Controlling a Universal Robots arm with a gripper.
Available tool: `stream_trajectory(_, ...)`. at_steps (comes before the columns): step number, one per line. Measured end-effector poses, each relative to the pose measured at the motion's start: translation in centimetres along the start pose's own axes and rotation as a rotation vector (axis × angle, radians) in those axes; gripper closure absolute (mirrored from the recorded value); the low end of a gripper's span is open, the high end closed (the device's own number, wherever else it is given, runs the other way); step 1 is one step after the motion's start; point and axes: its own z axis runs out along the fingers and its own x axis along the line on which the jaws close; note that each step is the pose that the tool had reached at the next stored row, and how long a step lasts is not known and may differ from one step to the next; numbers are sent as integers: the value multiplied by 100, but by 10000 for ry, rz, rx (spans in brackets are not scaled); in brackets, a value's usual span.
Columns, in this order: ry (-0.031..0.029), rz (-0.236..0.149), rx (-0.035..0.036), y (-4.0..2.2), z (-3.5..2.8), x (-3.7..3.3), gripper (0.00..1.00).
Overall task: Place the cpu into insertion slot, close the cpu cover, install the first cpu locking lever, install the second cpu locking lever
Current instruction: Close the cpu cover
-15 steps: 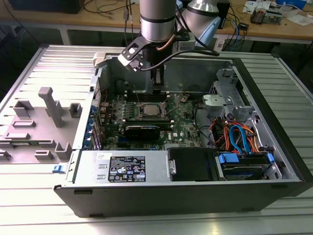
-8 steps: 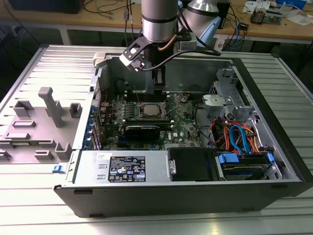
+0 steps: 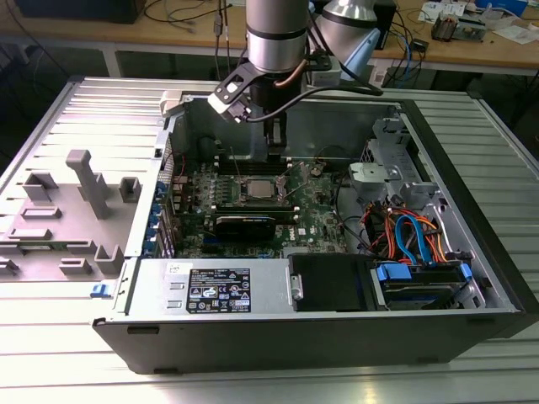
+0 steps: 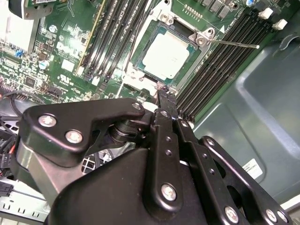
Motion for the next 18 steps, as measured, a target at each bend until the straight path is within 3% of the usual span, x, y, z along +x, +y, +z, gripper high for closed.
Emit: stream_trajectory(18,-1,1,0,63,3,-1,89)
